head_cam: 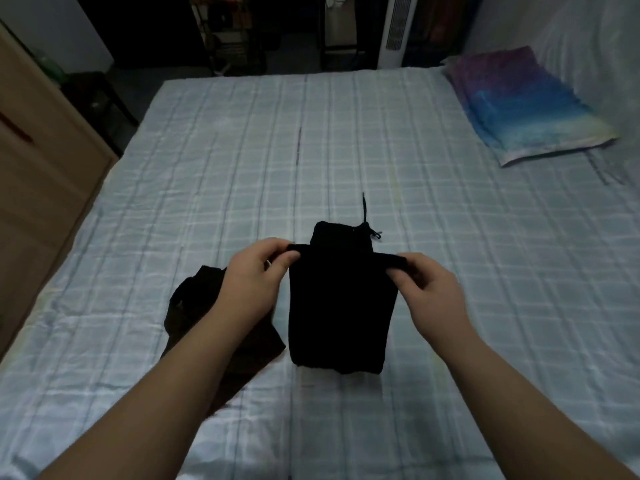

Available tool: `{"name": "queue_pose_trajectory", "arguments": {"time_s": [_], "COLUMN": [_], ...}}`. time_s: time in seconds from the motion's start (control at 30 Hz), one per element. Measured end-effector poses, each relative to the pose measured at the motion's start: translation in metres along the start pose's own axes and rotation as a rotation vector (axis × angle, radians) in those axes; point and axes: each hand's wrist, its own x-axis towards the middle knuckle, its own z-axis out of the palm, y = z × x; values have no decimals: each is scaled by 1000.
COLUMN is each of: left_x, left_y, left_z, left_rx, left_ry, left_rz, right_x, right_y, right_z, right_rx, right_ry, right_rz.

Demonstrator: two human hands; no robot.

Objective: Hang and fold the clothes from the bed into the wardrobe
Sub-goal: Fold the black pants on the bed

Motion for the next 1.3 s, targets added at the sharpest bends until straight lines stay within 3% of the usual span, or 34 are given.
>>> {"name": "queue_pose_trajectory", "arguments": {"time_s": [0.33, 0.67, 0.83, 0.93, 1.03, 1.13, 1.2, 1.3], "left_x": [170, 304, 333, 316, 256, 182, 128, 63], "left_y": [-84, -264, -296, -298, -287, -292, -302, -321], "left_z": [93, 241, 284, 289, 285, 285, 284, 278], "left_rx": [-294, -60, 19, 200, 411, 526, 638, 712], "left_ry": [-56, -113, -145, -42, 82, -171, -324, -444], "left_rz": [-237, -392, -433, -321, 68, 291, 281, 230], "right_x": [181, 325, 352, 342, 290, 214, 160, 91], "right_y": [107, 318, 361, 358, 343, 344, 353, 370], "right_z": [32, 105, 120, 123, 132, 143, 145, 137], "right_rx": [48, -253, -484, -498, -547, -759, -831, -920], "right_ry": [1, 68, 115, 229, 328, 38, -118, -194], "right_rz": [207, 426, 360, 258, -46, -207, -179, -163]}}
